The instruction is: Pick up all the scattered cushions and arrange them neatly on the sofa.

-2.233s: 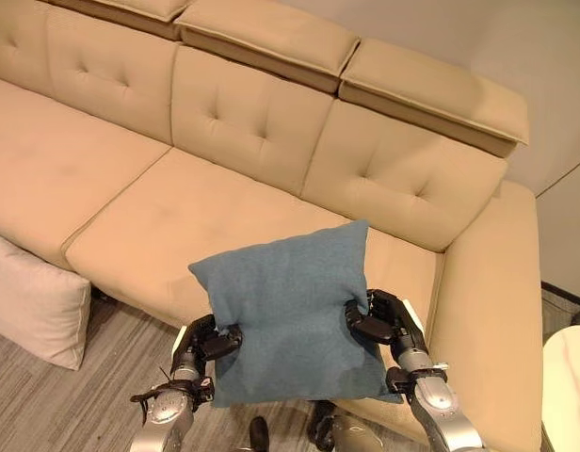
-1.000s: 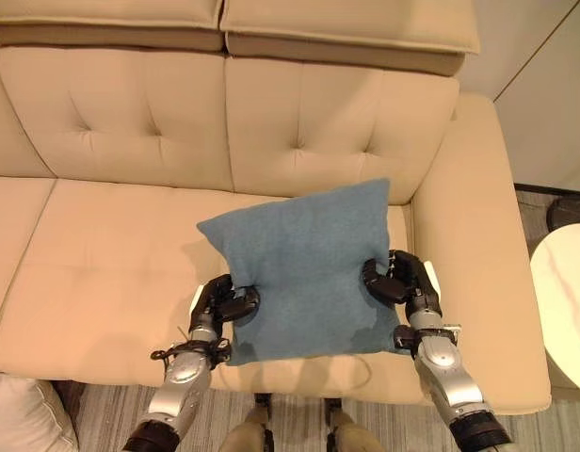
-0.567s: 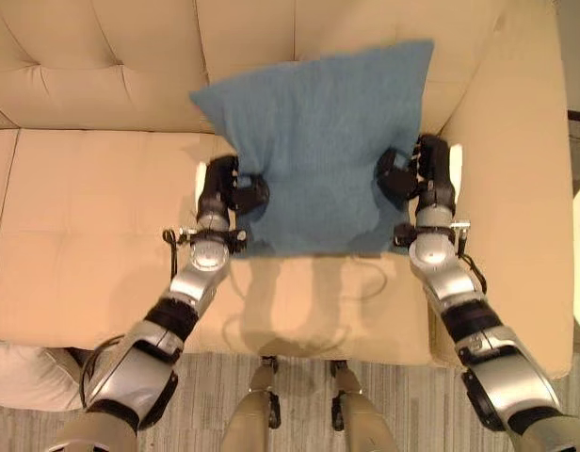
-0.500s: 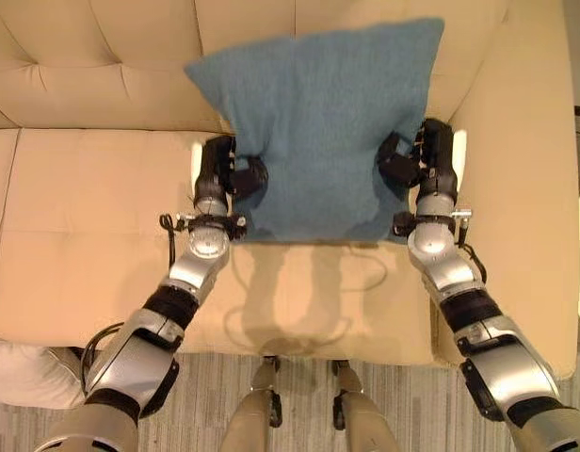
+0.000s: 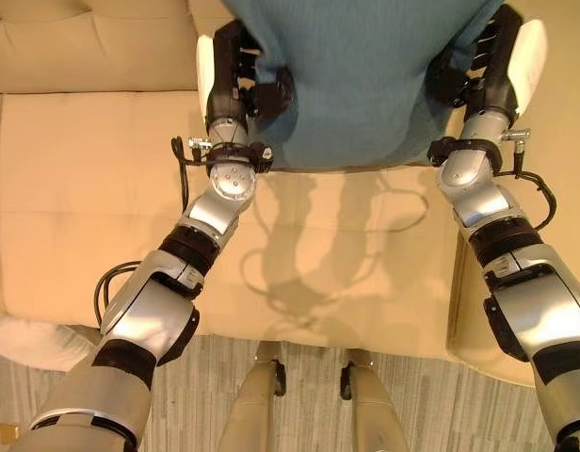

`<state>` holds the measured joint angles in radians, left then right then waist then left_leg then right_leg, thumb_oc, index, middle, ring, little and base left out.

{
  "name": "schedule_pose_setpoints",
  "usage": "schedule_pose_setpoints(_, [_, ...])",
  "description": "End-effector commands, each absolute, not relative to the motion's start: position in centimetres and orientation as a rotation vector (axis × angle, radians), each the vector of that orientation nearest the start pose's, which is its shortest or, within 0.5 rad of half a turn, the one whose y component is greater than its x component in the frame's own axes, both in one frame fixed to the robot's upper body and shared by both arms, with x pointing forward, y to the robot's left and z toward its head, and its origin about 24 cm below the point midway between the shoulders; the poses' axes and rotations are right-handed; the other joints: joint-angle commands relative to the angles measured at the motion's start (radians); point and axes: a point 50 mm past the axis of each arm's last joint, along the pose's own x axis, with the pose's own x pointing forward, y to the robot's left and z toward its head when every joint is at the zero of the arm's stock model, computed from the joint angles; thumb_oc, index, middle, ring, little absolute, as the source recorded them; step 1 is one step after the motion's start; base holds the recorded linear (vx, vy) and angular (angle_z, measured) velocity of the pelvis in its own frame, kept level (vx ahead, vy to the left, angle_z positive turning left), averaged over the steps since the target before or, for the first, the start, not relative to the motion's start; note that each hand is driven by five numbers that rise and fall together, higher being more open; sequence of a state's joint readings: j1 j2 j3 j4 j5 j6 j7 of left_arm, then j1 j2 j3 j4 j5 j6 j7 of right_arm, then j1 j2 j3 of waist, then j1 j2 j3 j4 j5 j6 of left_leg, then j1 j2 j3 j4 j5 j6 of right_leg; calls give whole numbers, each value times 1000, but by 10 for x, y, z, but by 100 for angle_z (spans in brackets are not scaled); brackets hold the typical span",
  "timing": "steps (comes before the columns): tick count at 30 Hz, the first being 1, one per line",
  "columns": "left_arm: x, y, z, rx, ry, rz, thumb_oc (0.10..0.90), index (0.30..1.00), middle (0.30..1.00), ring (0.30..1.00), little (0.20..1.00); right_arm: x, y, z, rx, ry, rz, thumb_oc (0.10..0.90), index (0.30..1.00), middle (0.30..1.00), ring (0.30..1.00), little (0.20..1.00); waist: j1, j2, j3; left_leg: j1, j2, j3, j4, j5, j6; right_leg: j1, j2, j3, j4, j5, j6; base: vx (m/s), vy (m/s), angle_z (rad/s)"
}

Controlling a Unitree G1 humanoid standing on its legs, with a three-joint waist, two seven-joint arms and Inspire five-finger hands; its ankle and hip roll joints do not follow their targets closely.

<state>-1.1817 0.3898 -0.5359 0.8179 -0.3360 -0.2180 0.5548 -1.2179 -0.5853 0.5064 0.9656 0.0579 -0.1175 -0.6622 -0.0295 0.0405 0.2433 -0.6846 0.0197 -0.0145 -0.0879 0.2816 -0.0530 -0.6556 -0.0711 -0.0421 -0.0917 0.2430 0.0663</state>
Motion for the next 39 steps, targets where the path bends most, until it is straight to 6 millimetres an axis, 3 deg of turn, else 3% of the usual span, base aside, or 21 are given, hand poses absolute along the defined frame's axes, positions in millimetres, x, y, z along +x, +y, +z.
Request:
schedule_pose_setpoints(1, [382, 79, 316, 233, -862, 24, 800, 900, 900, 900, 900, 401, -177, 304, -577, -698, -466, 800, 900, 900, 900, 900, 6, -26, -130, 63, -28, 19, 1, -128, -54, 32, -36, -32, 4, -69, 94, 6, -24, 13])
schedule_pose_setpoints(4, [389, 105, 294, 231, -782, 76, 800, 900, 900, 900, 900, 401, -187, 287, -555, -644, -448, 800, 900, 900, 900, 900, 6, -29, -130, 64, -27, 18, 1, -127, -57, 34, -35, -37, 4, -70, 92, 2, -29, 9])
schedule_pose_setpoints(5, [389, 105, 294, 231, -781, 76, 800, 900, 900, 900, 900, 401, -187, 287, -555, -644, -448, 800, 900, 900, 900, 900, 6, -29, -130, 64, -27, 18, 1, -127, -57, 34, -35, -37, 4, -70, 92, 1, -26, 4])
schedule_pose_setpoints(10, [391, 159, 264, 295, -685, 179, 800, 900, 900, 900, 900, 395, -217, 257, -575, -565, -443, 800, 900, 900, 900, 900, 8, -35, -142, 81, -24, 16, 1, -131, -60, 54, -34, -44, 4, -77, 89, 10, -23, -5])
schedule_pose_setpoints(13, [384, 192, 241, 317, -627, 233, 800, 900, 900, 900, 900, 381, -244, 230, -578, -508, -452, 800, 900, 900, 900, 900, 8, -39, -152, 104, -21, 17, 1, -138, -61, 81, -34, -52, 4, -85, 88, 18, -22, -1])
schedule_pose_setpoints(15, [374, 220, 214, 325, -559, 271, 800, 900, 900, 900, 900, 366, -266, 201, -573, -445, -460, 800, 900, 900, 900, 900, 6, -43, -163, 130, -18, 17, 1, -147, -62, 106, -34, -58, 4, -93, 87, 49, -38, 2])
schedule_pose_setpoints(16, [362, 239, 182, 313, -470, 296, 800, 900, 900, 900, 900, 349, -281, 171, -559, -376, -455, 800, 900, 900, 900, 900, 3, -48, -174, 154, -16, 19, 1, -155, -61, 136, -35, -61, 4, -101, 85, 33, -31, 5])
schedule_pose_setpoints(17, [362, 239, 182, 313, -469, 295, 800, 900, 900, 900, 900, 348, -281, 170, -559, -375, -455, 800, 900, 900, 900, 900, 3, -48, -176, 151, -17, 19, 1, -150, -60, 133, -36, -61, 4, -98, 85, 78, -48, 9])
schedule_pose_setpoints(18, [345, 254, 142, 309, -356, 306, 800, 900, 900, 900, 900, 328, -293, 135, -555, -275, -437, 800, 900, 900, 900, 900, 1, -52, -187, 189, -14, 22, 1, -166, -59, 173, -34, -69, 4, -110, 83, 39, -22, 12])
schedule_pose_setpoints(19, [345, 254, 142, 309, -355, 305, 800, 900, 900, 900, 900, 327, -294, 134, -555, -274, -437, 800, 900, 900, 900, 900, 1, -52, -189, 185, -16, 21, 1, -162, -59, 170, -36, -69, 4, -107, 83, 100, -57, 12])
schedule_pose_setpoints(20, [324, 265, 103, 293, -237, 310, 800, 900, 900, 900, 900, 305, -304, 103, -553, -179, -421, 800, 900, 900, 900, 900, 0, -55, -196, 224, -10, 22, 1, -174, -60, 213, -34, -74, 4, -121, 81, 32, -30, 10])
schedule_pose_setpoints(21, [324, 265, 103, 293, -236, 310, 800, 900, 900, 900, 900, 304, -304, 103, -554, -178, -420, 800, 900, 900, 900, 900, -1, -55, -197, 222, -11, 22, 1, -170, -59, 211, -35, -74, 4, -118, 81, 70, -50, 8])
schedule_pose_setpoints(24, [281, 283, 43, 299, -27, 331, 800, 900, 900, 900, 900, 267, -315, 60, -560, -26, -394, 800, 900, 900, 900, 900, -1, -58, -203, 286, 1, 23, 1, -182, -59, 284, -31, -85, 4, -140, 76, 61, -51, 5])
schedule_pose_setpoints(26, [248, 290, 3, 296, 140, 335, 800, 900, 900, 900, 900, 244, -314, 32, -541, 76, -370, 800, 900, 900, 900, 900, 1, -59, -204, 334, 12, 26, 1, -191, -60, 335, -26, -92, 4, -154, 74, 71, -77, 9])
schedule_pose_setpoints(28, [185, 295, -65, 274, 471, 357, 800, 900, 900, 900, 900, 217, -302, -8, -487, 224, -311, 800, 900, 900, 900, 900, 8, -57, -209, 409, 30, 25, 1, -192, -57, 409, -10, -102, 4, -177, 64, 45, -130, 8])
schedule_pose_setpoints(30, [152, 292, -93, 273, 631, 358, 800, 900, 900, 900, 900, 206, -292, -28, -476, 305, -254, 800, 900, 900, 900, 900, 16, -55, -206, 457, 47, 21, 1, -190, -60, 463, 7, -109, 4, -198, 53, -3, -123, 3])
schedule_pose_setpoints(31, [152, 292, -93, 273, 631, 359, 800, 900, 900, 900, 900, 206, -292, -28, -476, 305, -254, 800, 900, 900, 900, 900, 16, -55, -203, 460, 47, 21, 1, -191, -60, 466, 7, -110, 4, -198, 53, -30, -109, 14])
schedule_pose_setpoints(34, [121, 286, -119, 325, 817, 315, 800, 900, 900, 900, 900, 194, -285, -56, -517, 443, -186, 800, 900, 900, 900, 900, 28, -57, -192, 485, 69, 12, 11, -172, -75, 519, 29, -122, 4, -233, 35, -74, -108, 20])
schedule_pose_setpoints(37, [119, 285, -123, 334, 848, 317, 800, 900, 900, 900, 900, 191, -287, -64, -540, 498, -182, 800, 900, 900, 900, 900, 37, -65, -170, 460, 67, 5, 78, -167, -79, 526, 22, -133, 4, -235, 29, -136, -48, 24])
schedule_pose_setpoints(39, [121, 283, -125, 354, 864, 302, 800, 900, 900, 900, 900, 192, -286, -69, -554, 528, -174, 800, 900, 900, 900, 900, 37, -84, -154, 437, 50, 8, 162, -233, -55, 510, 7, -146, 4, -219, 23, -287, -45, 29])
